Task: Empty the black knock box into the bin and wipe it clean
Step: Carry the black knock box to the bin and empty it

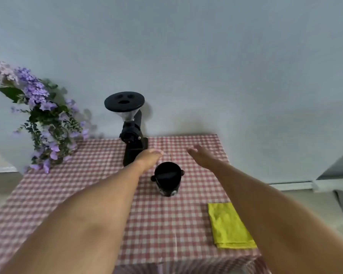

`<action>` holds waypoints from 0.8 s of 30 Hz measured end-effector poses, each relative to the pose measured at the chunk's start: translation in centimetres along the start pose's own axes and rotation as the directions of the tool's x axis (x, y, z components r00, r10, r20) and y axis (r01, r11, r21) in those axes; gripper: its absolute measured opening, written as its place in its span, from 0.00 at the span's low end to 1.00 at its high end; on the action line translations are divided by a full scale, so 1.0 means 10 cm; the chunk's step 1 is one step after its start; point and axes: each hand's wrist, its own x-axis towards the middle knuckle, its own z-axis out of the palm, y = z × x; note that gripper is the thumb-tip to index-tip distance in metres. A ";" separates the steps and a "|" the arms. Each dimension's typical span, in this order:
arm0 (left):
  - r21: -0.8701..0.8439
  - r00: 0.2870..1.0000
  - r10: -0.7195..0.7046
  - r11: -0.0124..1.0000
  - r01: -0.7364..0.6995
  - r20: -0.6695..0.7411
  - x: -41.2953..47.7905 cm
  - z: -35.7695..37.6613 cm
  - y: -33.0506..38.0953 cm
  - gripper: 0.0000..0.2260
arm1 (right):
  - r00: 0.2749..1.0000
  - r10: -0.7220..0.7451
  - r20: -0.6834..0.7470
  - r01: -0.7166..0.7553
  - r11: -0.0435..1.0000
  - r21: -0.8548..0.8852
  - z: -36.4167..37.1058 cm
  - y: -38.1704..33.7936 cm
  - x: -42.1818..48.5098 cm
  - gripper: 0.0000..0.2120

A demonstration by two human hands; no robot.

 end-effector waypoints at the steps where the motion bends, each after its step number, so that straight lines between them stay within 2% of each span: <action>1: -0.012 0.999 -0.036 0.999 0.036 0.005 0.00 0.03 -0.09 0.26 | 0.999 0.021 0.034 -0.022 0.999 0.029 0.09 0.02 -0.02 0.32; 3: -0.046 0.996 -0.093 0.995 0.093 0.006 0.05 0.12 -0.33 0.27 | 0.995 0.042 0.087 -0.050 0.994 0.095 0.27 0.07 -0.05 0.31; 8: -0.172 0.984 -0.177 0.968 0.181 0.036 0.07 0.29 -0.72 0.26 | 0.987 0.045 0.153 -0.065 0.990 0.125 0.63 0.14 -0.11 0.31; 15: -0.277 0.986 -0.167 0.949 0.154 -0.026 0.22 0.43 -1.00 0.24 | 0.993 0.029 0.115 -0.053 0.976 0.213 0.85 0.18 -0.05 0.24; 24: -0.315 0.988 -0.141 0.942 0.115 -0.064 0.31 0.49 -1.05 0.21 | 0.992 0.105 0.069 -0.124 0.898 0.422 0.94 0.27 -0.12 0.26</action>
